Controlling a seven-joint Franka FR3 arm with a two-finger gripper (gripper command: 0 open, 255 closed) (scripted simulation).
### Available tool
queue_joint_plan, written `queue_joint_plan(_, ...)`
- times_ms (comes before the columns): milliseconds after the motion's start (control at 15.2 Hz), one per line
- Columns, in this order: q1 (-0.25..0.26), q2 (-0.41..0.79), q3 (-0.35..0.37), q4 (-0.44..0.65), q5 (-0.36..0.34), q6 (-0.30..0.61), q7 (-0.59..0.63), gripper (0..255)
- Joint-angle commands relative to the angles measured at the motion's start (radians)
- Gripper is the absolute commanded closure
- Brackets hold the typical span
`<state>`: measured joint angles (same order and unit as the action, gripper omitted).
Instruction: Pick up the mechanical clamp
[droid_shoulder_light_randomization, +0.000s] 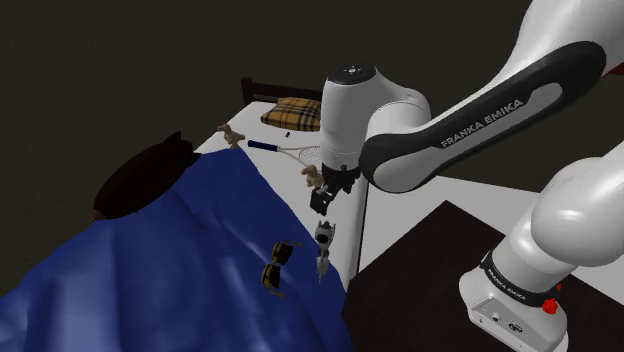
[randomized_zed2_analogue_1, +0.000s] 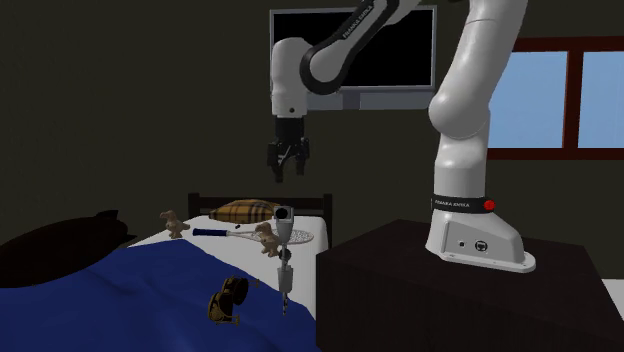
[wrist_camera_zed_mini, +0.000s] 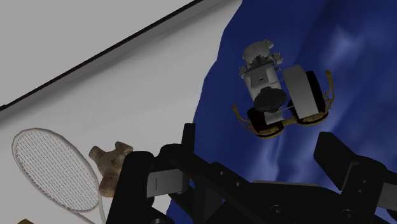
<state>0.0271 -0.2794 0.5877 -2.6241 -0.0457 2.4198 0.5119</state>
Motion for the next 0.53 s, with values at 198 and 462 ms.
queue_joint_plan(198,-0.057,0.196,0.099,0.048,-0.182,0.090,0.210,0)
queue_joint_plan(462,-0.073,0.265,0.103,0.044,-0.279,0.137,0.287,0)
